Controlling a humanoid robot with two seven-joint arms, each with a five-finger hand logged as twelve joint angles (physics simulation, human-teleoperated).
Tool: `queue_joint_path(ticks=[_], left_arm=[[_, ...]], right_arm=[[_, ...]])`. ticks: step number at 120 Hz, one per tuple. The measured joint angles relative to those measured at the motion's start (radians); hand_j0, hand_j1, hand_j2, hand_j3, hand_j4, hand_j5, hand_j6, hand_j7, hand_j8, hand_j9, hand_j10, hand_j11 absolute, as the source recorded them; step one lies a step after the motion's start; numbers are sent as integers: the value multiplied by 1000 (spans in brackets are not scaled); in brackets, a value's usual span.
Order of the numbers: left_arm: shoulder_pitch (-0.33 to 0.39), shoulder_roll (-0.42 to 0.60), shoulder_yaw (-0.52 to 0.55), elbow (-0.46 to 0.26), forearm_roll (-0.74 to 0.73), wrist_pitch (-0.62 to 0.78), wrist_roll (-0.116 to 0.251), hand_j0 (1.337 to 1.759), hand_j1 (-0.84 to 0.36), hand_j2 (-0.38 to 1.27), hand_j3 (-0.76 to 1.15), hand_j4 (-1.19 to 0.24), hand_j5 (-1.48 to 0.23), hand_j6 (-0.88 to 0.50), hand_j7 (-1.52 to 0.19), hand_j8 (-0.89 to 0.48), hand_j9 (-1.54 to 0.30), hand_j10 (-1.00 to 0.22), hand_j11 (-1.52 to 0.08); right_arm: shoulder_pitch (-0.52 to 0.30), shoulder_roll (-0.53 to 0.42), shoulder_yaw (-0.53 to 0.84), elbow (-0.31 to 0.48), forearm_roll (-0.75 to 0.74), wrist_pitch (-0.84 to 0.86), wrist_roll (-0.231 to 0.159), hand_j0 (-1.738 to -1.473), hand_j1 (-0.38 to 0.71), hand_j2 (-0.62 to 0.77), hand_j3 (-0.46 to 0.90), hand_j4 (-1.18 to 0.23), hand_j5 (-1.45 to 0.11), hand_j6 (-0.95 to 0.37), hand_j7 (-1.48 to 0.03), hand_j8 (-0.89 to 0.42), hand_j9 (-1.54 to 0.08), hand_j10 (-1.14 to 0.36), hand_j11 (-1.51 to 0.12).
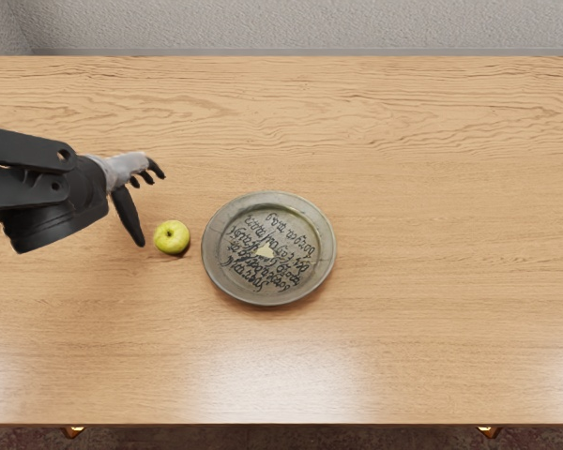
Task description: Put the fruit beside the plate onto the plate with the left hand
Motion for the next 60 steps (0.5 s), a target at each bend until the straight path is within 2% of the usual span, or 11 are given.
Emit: queue_joint_path(ticks=[12, 22, 60], left_arm=[[-39, -73, 60, -22, -50, 64, 20, 1658, 56, 50, 0, -246, -318, -246, -318, -246, -318, -246, -318], [-48, -93, 86, -34, -85, 93, 27, 1658, 56, 50, 0, -246, -318, -246, -318, -246, -318, -246, -318], [-67, -215, 99, -42, -183, 117, 32, 1658, 56, 50, 0, -245, -318, -246, -318, -246, -318, -245, -318]], right_arm=[[0, 0, 0, 0, 0, 0, 0, -1658, -303, -7, 0, -39, -50, -39, -50, -39, -50, -39, -50], [0, 0, 0, 0, 0, 0, 0, -1658, -303, -7, 0, -39, -50, -39, -50, -39, -50, -39, -50], [0, 0, 0, 0, 0, 0, 0, -1658, -303, -7, 0, -39, -50, -39, -50, -39, -50, -39, -50]])
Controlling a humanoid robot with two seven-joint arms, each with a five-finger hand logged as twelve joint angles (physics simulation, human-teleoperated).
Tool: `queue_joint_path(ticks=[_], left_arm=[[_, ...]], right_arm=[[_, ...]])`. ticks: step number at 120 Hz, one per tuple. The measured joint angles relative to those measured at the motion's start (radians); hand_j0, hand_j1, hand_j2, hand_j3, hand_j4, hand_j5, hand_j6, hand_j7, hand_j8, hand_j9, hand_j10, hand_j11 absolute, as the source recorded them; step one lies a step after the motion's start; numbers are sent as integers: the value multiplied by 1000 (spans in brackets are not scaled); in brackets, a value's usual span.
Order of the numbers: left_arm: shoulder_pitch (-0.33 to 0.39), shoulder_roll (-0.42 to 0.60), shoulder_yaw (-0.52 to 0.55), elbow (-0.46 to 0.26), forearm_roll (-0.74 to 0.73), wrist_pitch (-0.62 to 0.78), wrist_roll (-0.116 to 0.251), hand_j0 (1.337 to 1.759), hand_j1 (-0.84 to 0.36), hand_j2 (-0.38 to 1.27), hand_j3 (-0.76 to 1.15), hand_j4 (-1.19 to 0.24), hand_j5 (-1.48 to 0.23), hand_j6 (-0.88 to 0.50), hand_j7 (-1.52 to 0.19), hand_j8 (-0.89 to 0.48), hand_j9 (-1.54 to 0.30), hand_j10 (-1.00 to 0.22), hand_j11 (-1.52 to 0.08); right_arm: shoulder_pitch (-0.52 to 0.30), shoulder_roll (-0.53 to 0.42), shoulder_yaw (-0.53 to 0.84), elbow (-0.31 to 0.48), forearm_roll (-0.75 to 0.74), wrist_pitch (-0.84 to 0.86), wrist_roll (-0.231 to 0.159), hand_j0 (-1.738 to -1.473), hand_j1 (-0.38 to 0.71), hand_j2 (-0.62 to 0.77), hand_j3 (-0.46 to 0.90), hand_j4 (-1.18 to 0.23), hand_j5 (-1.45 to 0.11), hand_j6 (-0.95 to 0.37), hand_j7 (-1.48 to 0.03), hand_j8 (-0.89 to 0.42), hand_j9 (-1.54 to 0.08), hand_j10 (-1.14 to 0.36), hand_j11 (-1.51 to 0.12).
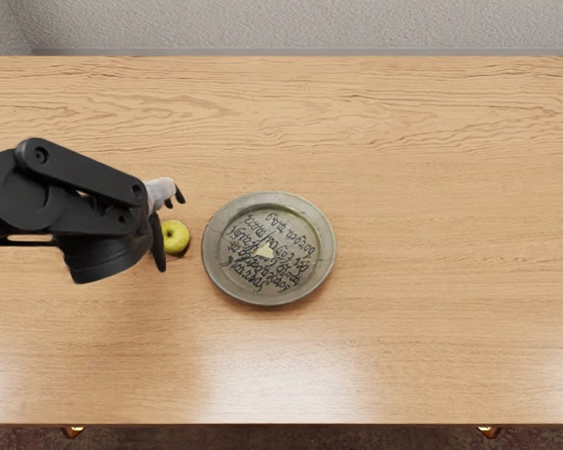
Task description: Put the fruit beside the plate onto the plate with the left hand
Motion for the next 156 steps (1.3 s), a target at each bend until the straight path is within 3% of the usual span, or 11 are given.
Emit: queue_joint_path(ticks=[50, 72, 133, 137, 139, 156], left_arm=[[8, -60, 0, 106, -94, -5, 0, 1658, 56, 50, 0, -245, -318, -246, -318, -245, -318, -245, -318], [84, -109, 5, 173, -97, -2, 0, 1658, 56, 50, 0, -245, -318, -246, -318, -246, -318, -245, -318], [169, -198, 8, 286, -98, 55, 8, 1658, 54, 50, 0, -247, -320, -248, -322, -247, -320, -247, -320], [178, -203, 8, 294, -94, 59, 9, 1658, 54, 50, 0, -266, -299, -83, -596, -147, -479, -247, -320], [179, -205, 8, 298, -94, 60, 9, 1658, 55, 52, 4, -269, -296, -70, -632, -108, -560, -247, -320], [178, -206, 8, 310, -98, 58, 9, 1658, 42, 53, 2, -270, -319, -159, -570, -178, -530, -257, -334]], right_arm=[[0, 0, 0, 0, 0, 0, 0, -1658, -303, -7, 0, -39, -50, -39, -50, -39, -50, -39, -50], [0, 0, 0, 0, 0, 0, 0, -1658, -303, -7, 0, -39, -50, -39, -50, -39, -50, -39, -50], [0, 0, 0, 0, 0, 0, 0, -1658, -303, -7, 0, -39, -50, -39, -50, -39, -50, -39, -50], [0, 0, 0, 0, 0, 0, 0, -1658, -303, -7, 0, -39, -50, -39, -50, -39, -50, -39, -50], [0, 0, 0, 0, 0, 0, 0, -1658, -303, -7, 0, -39, -50, -39, -50, -39, -50, -39, -50], [0, 0, 0, 0, 0, 0, 0, -1658, -303, -7, 0, -39, -50, -39, -50, -39, -50, -39, -50]])
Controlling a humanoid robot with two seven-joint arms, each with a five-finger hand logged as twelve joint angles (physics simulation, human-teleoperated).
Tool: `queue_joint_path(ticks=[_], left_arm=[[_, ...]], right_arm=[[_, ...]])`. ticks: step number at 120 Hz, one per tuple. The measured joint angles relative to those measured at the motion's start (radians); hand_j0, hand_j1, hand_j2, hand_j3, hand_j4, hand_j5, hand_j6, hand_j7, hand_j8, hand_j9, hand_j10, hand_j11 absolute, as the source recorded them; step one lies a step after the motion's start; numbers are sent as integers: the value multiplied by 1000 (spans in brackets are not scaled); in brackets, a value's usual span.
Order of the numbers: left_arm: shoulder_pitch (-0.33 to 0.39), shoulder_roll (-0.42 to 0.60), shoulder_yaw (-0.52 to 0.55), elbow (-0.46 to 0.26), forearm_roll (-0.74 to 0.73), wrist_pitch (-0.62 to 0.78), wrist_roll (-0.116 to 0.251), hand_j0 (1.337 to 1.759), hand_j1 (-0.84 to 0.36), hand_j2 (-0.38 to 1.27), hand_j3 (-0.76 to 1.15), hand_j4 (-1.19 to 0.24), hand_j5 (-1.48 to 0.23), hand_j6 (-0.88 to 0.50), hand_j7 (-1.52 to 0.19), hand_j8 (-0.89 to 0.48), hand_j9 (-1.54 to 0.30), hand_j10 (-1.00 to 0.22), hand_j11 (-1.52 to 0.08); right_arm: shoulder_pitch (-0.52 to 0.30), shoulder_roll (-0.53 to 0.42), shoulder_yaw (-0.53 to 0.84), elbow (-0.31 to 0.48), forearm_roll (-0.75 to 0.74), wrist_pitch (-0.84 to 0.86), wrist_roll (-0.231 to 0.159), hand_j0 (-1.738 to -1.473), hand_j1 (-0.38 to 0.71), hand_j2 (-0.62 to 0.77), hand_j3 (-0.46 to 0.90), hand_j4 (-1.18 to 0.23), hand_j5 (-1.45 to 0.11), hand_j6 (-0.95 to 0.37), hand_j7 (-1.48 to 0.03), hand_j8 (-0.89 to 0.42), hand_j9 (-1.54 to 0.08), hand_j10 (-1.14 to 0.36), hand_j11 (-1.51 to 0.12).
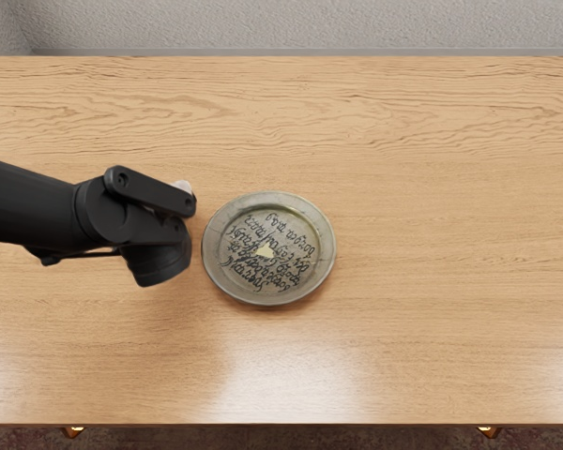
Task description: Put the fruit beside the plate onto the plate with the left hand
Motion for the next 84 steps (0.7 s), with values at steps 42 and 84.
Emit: queue_joint_path(ticks=[42, 84], left_arm=[[-37, 8, 5, -44, -10, 14, -1, 1658, 9, 58, 0, -287, -366, -267, -411, -270, -404, -284, -369], [-45, 10, 14, -76, -32, 17, -3, 1658, -111, 78, 0, -385, -499, -381, -507, -382, -505, -384, -499]], right_arm=[[0, 0, 0, 0, 0, 0, 0, -1658, -303, -7, 0, -39, -50, -39, -50, -39, -50, -39, -50], [0, 0, 0, 0, 0, 0, 0, -1658, -303, -7, 0, -39, -50, -39, -50, -39, -50, -39, -50]])
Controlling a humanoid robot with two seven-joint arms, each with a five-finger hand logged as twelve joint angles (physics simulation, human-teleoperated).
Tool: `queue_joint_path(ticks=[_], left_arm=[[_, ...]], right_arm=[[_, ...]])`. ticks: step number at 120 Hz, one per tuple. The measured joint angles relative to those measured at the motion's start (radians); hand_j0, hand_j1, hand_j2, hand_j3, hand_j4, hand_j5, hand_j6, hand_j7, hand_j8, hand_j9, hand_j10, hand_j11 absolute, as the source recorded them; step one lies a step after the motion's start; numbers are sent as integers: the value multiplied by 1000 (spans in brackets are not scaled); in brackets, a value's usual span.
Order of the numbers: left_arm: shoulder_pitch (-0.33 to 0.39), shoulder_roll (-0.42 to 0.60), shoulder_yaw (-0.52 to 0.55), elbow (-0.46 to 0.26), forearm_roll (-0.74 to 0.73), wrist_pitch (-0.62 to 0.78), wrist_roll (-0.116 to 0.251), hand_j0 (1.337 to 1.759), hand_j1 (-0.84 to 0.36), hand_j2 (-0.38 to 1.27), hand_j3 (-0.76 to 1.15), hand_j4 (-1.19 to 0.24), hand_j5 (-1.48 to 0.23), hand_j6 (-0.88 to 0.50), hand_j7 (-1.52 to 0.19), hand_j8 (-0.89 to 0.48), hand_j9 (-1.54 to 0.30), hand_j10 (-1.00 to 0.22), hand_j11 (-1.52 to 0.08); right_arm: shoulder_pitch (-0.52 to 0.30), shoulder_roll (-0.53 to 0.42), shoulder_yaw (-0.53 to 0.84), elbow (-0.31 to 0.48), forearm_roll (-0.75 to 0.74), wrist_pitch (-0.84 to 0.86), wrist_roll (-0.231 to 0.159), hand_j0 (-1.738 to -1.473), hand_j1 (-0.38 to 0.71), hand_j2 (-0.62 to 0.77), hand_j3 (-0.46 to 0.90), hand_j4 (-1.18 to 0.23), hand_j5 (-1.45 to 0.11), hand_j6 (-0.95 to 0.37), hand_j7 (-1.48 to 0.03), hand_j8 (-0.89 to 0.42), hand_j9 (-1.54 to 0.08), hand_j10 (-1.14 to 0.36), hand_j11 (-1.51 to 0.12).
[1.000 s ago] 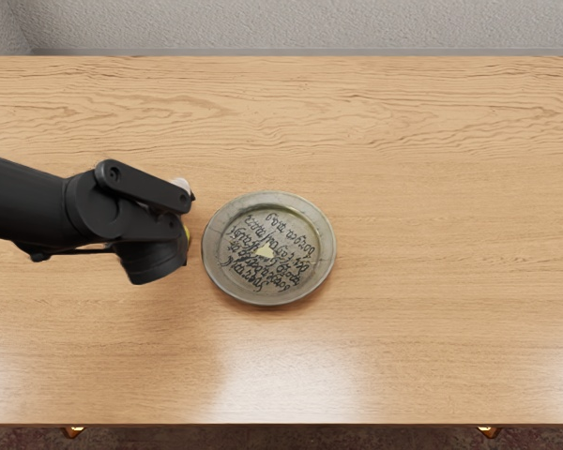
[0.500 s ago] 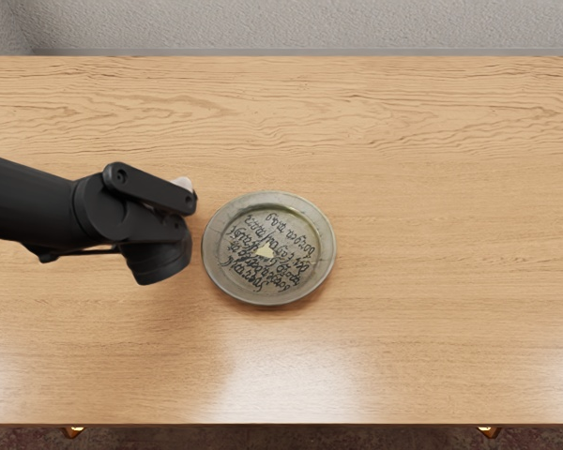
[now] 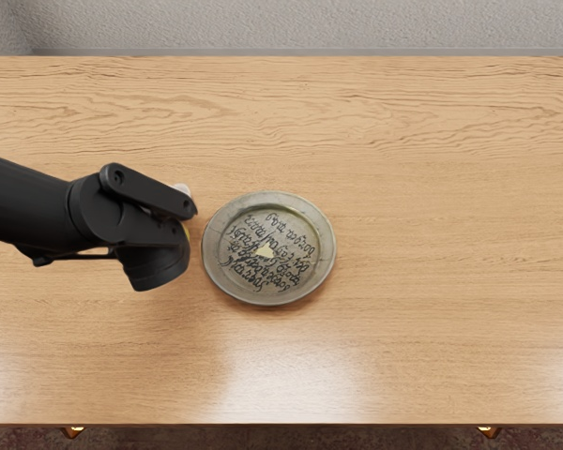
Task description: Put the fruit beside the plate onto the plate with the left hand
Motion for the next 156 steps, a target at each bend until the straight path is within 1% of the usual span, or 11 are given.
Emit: queue_joint_path(ticks=[6, 20, 56, 90, 95, 97, 101, 114, 139, 150, 156], left_arm=[[2, 0, 3, -1, -1, 0, -2, 1658, -140, 82, 0, -408, -530, -404, -531, -406, -535, -408, -530], [6, 0, 6, -1, 4, 0, -6, 1658, -185, 90, 0, -456, -563, -320, -662, -386, -577, -445, -579], [6, 0, 17, -1, 20, -6, -16, 1657, -270, 119, 0, -550, -670, -362, -654, -434, -547, -534, -697], [6, 0, 28, 0, 32, -10, -24, 1656, -340, 224, 0, -682, -822, -385, -656, -504, -507, -454, -870], [5, 1, 31, 0, 30, -10, -24, 1655, -337, 248, 0, -697, -848, -441, -578, -481, -610, -464, -895], [5, 1, 33, 0, 28, -9, -23, 1655, -328, 248, 0, -703, -856, -437, -615, -474, -640, -464, -902], [4, 2, 35, -1, 31, -11, -25, 1654, -320, 233, 0, -713, -873, -451, -574, -458, -698, -464, -919], [0, 9, 46, -2, 10, -5, -14, 1653, -311, 183, 0, -730, -930, -550, -726, -396, -836, -439, -965], [-49, 37, 65, -23, -2, -1, -4, 1648, -320, 206, 0, -744, -987, -483, -921, -339, -972, -431, -1023], [-92, 47, 74, -55, -2, -1, 8, 1646, -296, 176, 0, -748, -997, -511, -962, -352, -994, -439, -1031], [-117, 47, 76, -78, -1, 0, 14, 1646, -322, 240, 0, -751, -997, -520, -972, -361, -999, -439, -1035]], right_arm=[[0, 0, 0, 0, 0, 0, 0, -1658, -303, -7, 0, -39, -50, -39, -50, -39, -50, -39, -50], [0, 0, 0, 0, 0, 0, 0, -1658, -303, -7, 0, -39, -50, -39, -50, -39, -50, -39, -50], [0, 0, 0, 0, 0, 0, 0, -1658, -303, -7, 0, -39, -50, -39, -50, -39, -50, -39, -50], [0, 0, 0, 0, 0, 0, 0, -1658, -303, -7, 0, -39, -50, -39, -50, -39, -50, -39, -50], [0, 0, 0, 0, 0, 0, 0, -1658, -303, -7, 0, -39, -50, -39, -50, -39, -50, -39, -50], [0, 0, 0, 0, 0, 0, 0, -1658, -303, -7, 0, -39, -50, -39, -50, -39, -50, -39, -50], [0, 0, 0, 0, 0, 0, 0, -1658, -303, -7, 0, -39, -50, -39, -50, -39, -50, -39, -50], [0, 0, 0, 0, 0, 0, 0, -1658, -303, -7, 0, -39, -50, -39, -50, -39, -50, -39, -50], [0, 0, 0, 0, 0, 0, 0, -1658, -303, -7, 0, -39, -50, -39, -50, -39, -50, -39, -50], [0, 0, 0, 0, 0, 0, 0, -1658, -303, -7, 0, -39, -50, -39, -50, -39, -50, -39, -50], [0, 0, 0, 0, 0, 0, 0, -1658, -303, -7, 0, -39, -50, -39, -50, -39, -50, -39, -50]])
